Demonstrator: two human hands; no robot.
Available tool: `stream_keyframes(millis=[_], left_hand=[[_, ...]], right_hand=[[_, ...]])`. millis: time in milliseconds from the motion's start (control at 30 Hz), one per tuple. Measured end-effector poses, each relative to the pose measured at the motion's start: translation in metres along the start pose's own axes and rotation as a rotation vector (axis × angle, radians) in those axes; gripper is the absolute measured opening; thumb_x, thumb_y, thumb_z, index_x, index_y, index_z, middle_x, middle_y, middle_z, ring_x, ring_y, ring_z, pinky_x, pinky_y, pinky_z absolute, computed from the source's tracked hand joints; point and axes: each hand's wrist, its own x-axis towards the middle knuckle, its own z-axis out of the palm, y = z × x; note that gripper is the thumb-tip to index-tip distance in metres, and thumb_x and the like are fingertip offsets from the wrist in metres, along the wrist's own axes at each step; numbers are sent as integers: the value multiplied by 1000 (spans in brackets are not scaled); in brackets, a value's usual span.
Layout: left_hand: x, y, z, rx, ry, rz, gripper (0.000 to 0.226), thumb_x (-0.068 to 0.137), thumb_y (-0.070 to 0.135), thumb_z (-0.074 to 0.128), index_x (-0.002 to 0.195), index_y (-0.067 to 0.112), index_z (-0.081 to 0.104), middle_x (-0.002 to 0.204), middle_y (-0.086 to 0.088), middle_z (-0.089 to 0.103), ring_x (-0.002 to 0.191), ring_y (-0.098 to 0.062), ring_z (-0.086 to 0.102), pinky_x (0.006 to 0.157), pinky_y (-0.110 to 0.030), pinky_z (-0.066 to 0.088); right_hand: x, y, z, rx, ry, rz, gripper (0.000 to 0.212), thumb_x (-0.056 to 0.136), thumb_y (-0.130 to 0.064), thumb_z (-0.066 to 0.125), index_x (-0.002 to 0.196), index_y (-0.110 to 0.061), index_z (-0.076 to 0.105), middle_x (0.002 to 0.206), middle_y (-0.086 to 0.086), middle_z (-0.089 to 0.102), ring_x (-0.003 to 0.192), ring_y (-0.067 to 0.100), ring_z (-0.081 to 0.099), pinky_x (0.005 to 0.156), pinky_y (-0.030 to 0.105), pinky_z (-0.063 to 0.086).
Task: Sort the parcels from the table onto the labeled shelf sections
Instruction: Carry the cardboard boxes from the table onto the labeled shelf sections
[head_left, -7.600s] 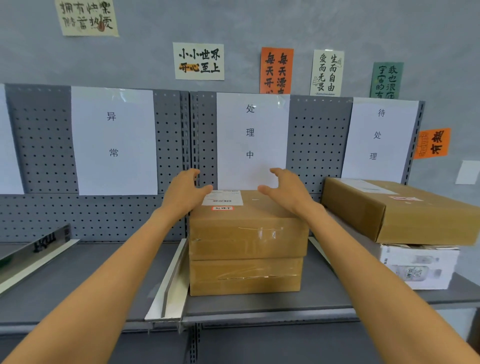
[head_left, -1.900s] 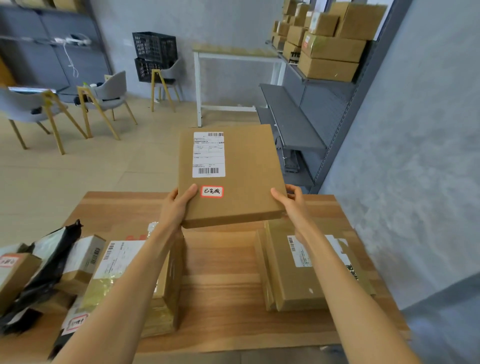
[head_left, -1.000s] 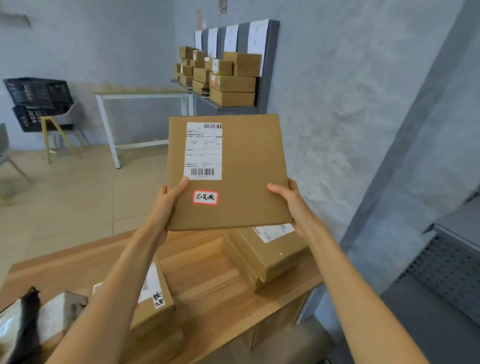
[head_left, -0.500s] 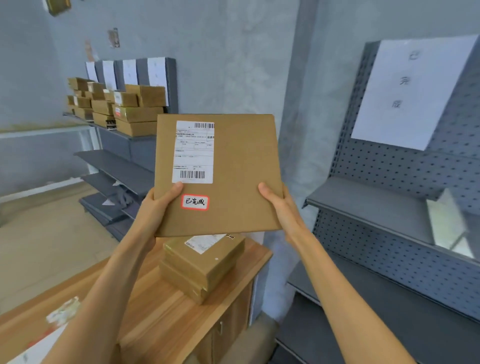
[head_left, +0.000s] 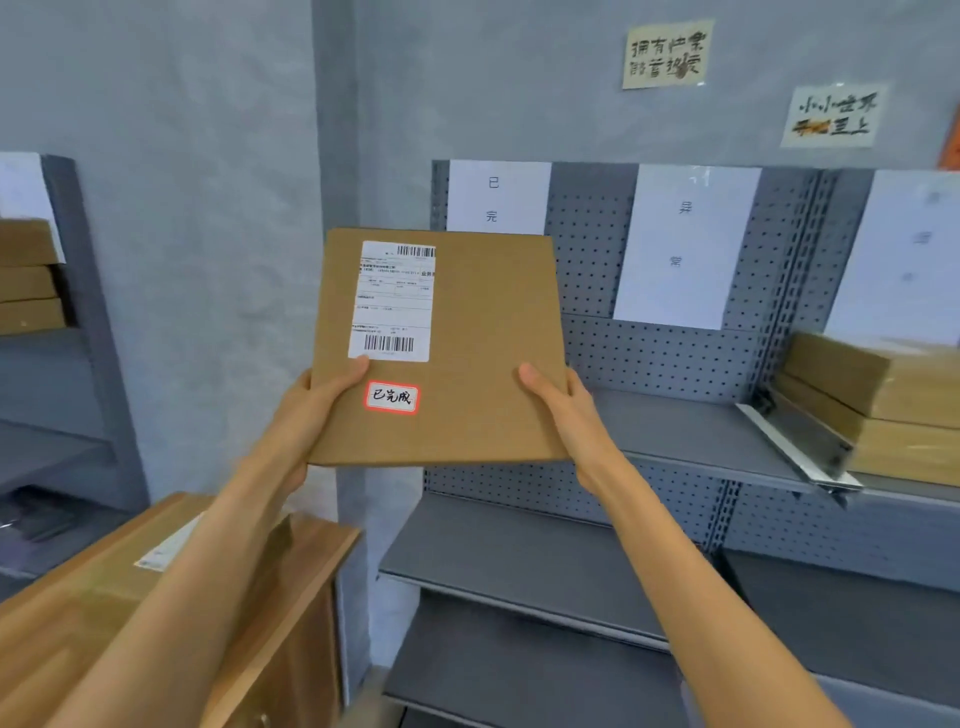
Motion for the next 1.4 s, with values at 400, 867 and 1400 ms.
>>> stream_keyframes(millis=[400, 867, 1400], left_hand=[[-73, 5, 127, -44, -161, -75, 64, 73, 54, 75, 126, 23, 60, 104, 3, 75, 93, -18, 72, 79, -34, 56], [-11, 1, 84, -2, -145, -114, 40, 82, 48, 69, 114, 25, 66, 98, 3, 76, 85, -15, 73, 69, -27, 54], [249, -6, 8, 99, -324, -186, 42, 78, 50, 71, 114, 27, 65, 102, -2, 75, 94, -22, 70, 86, -37, 55]], right_hand=[[-73, -23, -142, -109, 152, 42, 85, 75, -65, 66, 143, -22, 39, 133, -6, 56, 118, 17, 55, 107, 43, 41], [-14, -7, -84, -147, 121, 83, 89, 69, -72, 66, 139, -21, 43, 127, -5, 60, 114, 20, 58, 104, 46, 44], [185, 12, 34, -131, 225, 226, 82, 73, -64, 70, 134, -13, 50, 119, 2, 64, 103, 21, 63, 89, 37, 52]])
